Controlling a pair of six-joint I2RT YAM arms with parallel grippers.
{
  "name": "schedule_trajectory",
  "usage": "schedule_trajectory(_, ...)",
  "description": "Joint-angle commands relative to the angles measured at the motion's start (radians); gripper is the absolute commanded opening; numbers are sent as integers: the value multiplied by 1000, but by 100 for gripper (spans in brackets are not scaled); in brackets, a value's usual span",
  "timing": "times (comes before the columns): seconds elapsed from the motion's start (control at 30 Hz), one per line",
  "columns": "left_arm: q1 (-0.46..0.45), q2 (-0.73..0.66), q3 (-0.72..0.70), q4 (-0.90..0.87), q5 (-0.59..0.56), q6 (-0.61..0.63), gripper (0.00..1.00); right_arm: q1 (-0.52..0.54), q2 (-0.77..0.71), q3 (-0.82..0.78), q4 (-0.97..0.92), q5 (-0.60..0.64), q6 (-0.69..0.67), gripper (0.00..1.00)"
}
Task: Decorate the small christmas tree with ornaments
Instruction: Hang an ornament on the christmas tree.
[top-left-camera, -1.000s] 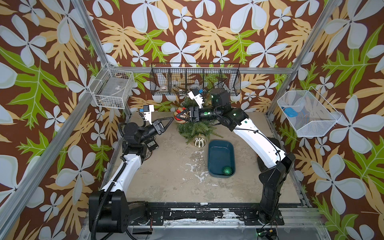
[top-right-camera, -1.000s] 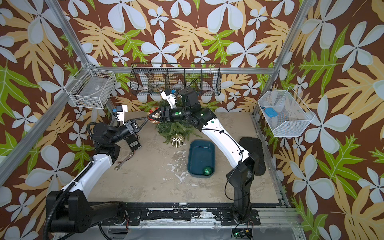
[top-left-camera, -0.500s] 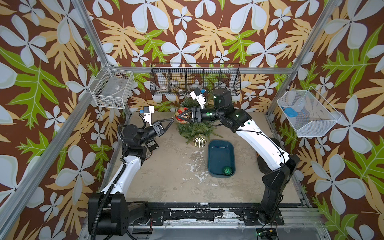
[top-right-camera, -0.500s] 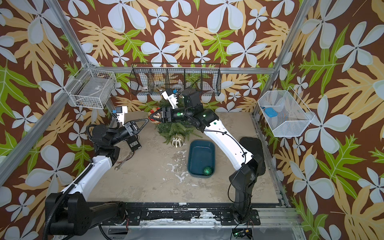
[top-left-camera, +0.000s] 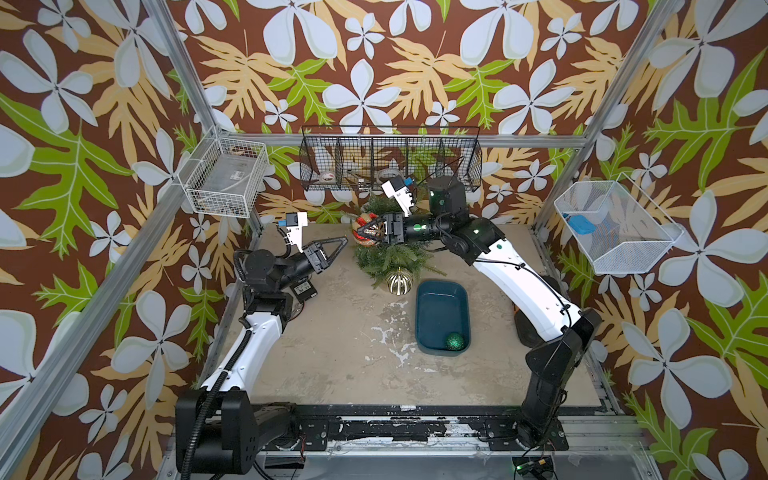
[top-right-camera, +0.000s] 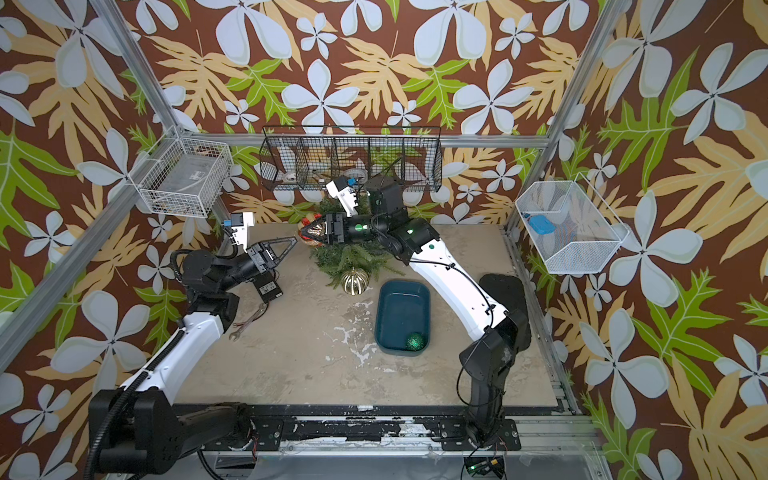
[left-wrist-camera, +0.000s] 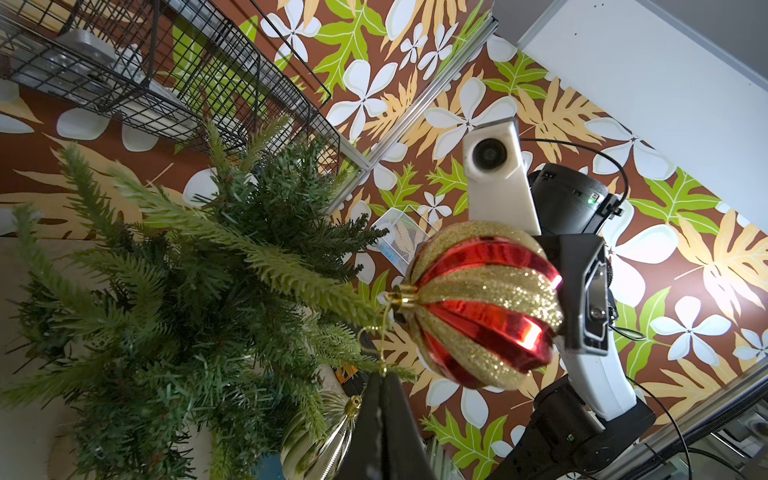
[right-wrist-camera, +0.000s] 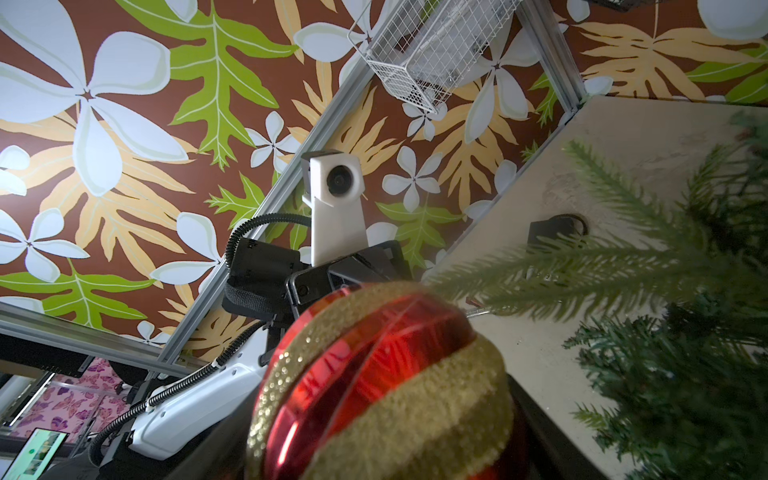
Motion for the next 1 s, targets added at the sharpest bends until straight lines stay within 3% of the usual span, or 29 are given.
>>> schedule_trajectory(0.0, 0, 1, 19, -9, 0, 23, 0, -3, -9, 10, 26, 14, 0, 64)
schedule_trajectory(0.97, 2, -32, 8, -40, -20, 65, 0, 7, 9, -9, 67, -24, 10, 64)
